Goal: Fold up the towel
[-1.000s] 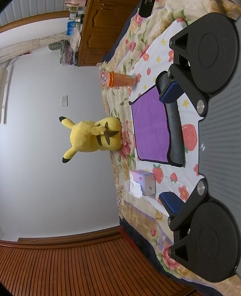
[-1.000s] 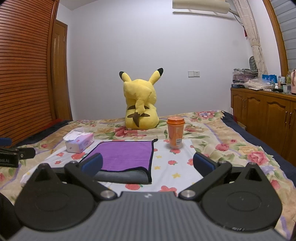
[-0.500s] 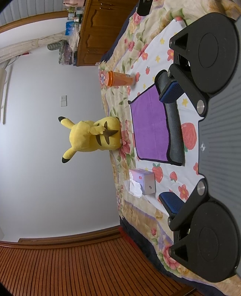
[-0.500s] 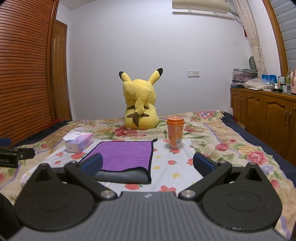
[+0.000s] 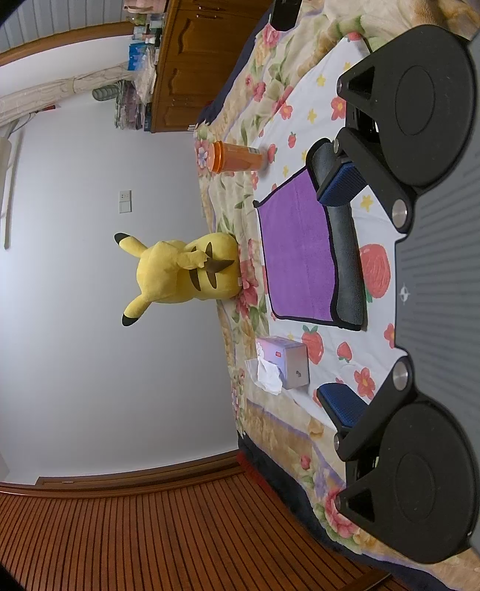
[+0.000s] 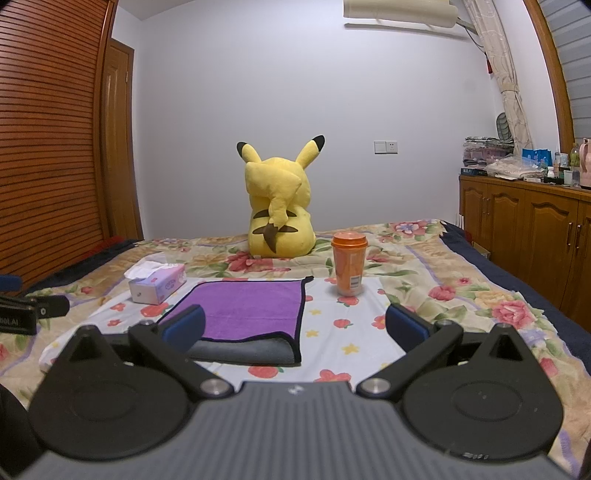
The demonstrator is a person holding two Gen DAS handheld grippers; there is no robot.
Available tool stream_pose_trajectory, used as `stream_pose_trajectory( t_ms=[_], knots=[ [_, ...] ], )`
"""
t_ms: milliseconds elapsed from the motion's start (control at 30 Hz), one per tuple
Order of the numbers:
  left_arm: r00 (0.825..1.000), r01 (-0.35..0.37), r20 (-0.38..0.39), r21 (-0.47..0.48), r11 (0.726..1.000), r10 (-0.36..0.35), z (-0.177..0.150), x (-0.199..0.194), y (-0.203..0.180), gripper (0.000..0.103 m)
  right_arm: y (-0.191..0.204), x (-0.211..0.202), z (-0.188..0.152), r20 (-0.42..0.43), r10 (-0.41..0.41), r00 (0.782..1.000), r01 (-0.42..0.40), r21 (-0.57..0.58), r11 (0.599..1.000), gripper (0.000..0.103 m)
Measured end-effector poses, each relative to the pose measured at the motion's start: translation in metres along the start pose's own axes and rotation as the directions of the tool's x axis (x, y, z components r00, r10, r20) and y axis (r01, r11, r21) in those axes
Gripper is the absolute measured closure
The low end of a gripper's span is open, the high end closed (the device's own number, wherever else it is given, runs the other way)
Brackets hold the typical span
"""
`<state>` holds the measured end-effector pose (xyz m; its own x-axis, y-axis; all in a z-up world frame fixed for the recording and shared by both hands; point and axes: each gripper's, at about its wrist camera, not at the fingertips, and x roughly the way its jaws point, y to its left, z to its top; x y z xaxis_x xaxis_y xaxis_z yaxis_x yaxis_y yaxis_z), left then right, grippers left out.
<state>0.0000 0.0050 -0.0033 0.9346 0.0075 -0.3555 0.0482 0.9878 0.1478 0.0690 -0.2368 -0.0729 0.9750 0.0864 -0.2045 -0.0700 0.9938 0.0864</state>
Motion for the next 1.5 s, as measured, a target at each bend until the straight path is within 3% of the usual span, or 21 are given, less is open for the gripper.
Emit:
stream_pose_trajectory(
  t_ms=[1033, 1500],
  knots=[
    [1.000, 0.002, -0.019, 0.002, 1.000, -0.002, -0.009, 0.003, -0.002, 0.000, -0.003, -0.001, 0.000, -0.003, -0.002, 1.000, 0.002, 0.000, 1.000, 0.000],
    [0.997, 0.017, -0.077, -0.006, 1.000, -0.017, -0.007, 0.032, 0.006, 0.000, 0.005, 0.025, -0.005, -0.050, 0.003, 0.999, -0.004, -0.025, 1.000, 0.000]
  ],
)
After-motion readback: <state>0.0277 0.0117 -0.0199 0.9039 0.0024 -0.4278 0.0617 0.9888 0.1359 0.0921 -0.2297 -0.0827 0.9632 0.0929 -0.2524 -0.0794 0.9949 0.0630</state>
